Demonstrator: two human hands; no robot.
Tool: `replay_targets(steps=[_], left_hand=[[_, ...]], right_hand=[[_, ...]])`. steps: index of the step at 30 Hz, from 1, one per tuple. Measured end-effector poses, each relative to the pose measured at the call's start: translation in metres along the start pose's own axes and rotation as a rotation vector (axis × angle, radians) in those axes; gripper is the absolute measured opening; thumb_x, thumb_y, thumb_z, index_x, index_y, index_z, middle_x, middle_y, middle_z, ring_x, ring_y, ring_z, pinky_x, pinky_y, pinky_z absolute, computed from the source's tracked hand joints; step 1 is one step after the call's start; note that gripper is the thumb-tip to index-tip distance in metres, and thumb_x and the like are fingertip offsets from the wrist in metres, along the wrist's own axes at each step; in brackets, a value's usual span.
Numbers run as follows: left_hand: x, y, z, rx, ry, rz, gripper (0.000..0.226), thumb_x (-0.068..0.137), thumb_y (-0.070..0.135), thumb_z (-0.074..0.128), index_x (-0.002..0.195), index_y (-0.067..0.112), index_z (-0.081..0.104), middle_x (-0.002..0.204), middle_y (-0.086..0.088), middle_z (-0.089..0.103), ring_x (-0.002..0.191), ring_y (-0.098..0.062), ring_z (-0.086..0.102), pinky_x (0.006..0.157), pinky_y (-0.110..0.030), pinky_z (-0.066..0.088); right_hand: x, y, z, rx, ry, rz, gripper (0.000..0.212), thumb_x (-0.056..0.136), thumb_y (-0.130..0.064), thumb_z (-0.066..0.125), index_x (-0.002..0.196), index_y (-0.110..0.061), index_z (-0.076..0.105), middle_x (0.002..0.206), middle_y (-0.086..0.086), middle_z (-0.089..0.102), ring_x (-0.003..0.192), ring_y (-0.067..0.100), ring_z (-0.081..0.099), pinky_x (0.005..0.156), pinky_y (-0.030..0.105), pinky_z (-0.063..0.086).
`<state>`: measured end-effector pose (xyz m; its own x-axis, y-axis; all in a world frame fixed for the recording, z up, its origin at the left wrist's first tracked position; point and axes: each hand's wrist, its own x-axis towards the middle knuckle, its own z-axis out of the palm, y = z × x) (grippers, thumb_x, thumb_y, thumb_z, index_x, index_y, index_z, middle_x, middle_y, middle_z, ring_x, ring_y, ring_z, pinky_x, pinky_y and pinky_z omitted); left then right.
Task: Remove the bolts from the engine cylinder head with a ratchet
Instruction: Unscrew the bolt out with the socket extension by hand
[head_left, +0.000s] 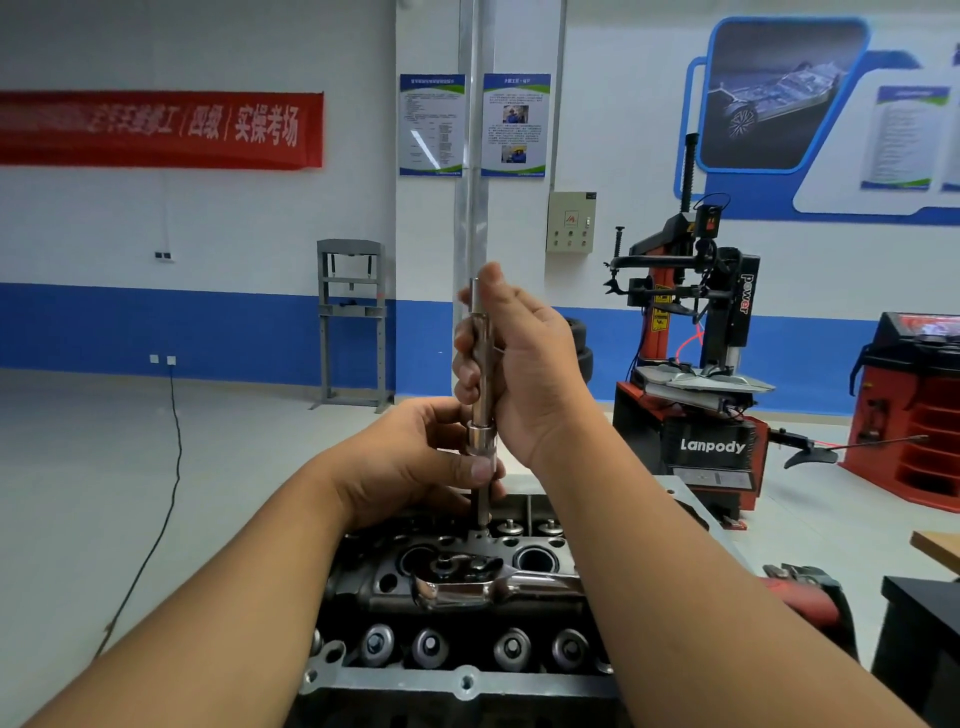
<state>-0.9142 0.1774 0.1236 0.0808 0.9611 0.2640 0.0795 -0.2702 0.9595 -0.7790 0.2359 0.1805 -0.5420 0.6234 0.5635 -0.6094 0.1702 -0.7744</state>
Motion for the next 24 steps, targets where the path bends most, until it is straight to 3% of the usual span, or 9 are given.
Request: replay_targets(steps=[3,8,14,18,20,24], left_hand=[[-0.0005,0.0022,0.0006,-0.016,-0.034,-0.011,0.035,0.081,0.013,0.085,0.115,0.012,0.075,0.110,-0.021,0.073,0.104,-0.041,0.073,0.091,-0.056,0.061],[-0.0030,0.0010,0.0004,-0.052,-0.142,-0.028,0.041,0.093,0.009,0.063,0.133,0.003,0.061,0.122,-0.024,0.071,0.115,-0.048,0.067,0.101,-0.063,0.052],[-0.0016,0.0013,-0.0006,0.046,-0.030,0.020,0.029,0.086,0.008,0.077,0.115,0.005,0.072,0.108,-0.023,0.073,0.103,-0.042,0.073,0.090,-0.061,0.059],[0.0001,0.0012,0.0003,0.054,0.015,0.019,0.036,0.081,0.009,0.083,0.115,0.004,0.073,0.109,-0.024,0.074,0.100,-0.040,0.074,0.090,-0.059,0.060],[-0.0013,0.0025,0.0012,0.010,-0.029,0.008,0.034,0.086,0.012,0.078,0.119,0.006,0.073,0.111,-0.024,0.074,0.103,-0.040,0.073,0.088,-0.053,0.062],[-0.0030,0.0017,-0.0015,-0.075,-0.153,0.005,0.042,0.092,0.011,0.068,0.132,0.002,0.063,0.120,-0.025,0.070,0.116,-0.048,0.067,0.095,-0.060,0.057]], right_hand=[[0.0003,0.0020,-0.0014,-0.006,0.024,-0.038,0.027,0.088,-0.035,0.080,0.093,-0.018,0.060,0.067,0.005,0.061,0.046,0.016,0.045,0.046,0.025,0.037],[-0.0013,0.0009,-0.0002,-0.024,0.003,-0.048,0.032,0.090,-0.040,0.074,0.096,-0.013,0.059,0.070,0.006,0.062,0.046,0.017,0.046,0.047,0.026,0.038],[-0.0010,0.0013,0.0012,-0.041,-0.012,-0.019,0.031,0.103,-0.042,0.059,0.101,-0.011,0.064,0.072,0.005,0.064,0.046,0.017,0.047,0.045,0.025,0.038],[-0.0028,-0.0008,-0.0019,-0.023,0.013,-0.041,0.039,0.088,-0.047,0.074,0.101,-0.015,0.057,0.070,0.005,0.065,0.043,0.017,0.047,0.046,0.026,0.039],[-0.0022,-0.0022,-0.0013,-0.033,0.017,-0.057,0.042,0.083,-0.048,0.074,0.097,-0.015,0.054,0.069,0.004,0.065,0.042,0.018,0.047,0.045,0.026,0.039],[-0.0029,-0.0016,0.0017,-0.042,-0.041,-0.032,0.039,0.096,-0.049,0.060,0.099,-0.010,0.057,0.072,0.005,0.066,0.044,0.018,0.049,0.044,0.025,0.037]])
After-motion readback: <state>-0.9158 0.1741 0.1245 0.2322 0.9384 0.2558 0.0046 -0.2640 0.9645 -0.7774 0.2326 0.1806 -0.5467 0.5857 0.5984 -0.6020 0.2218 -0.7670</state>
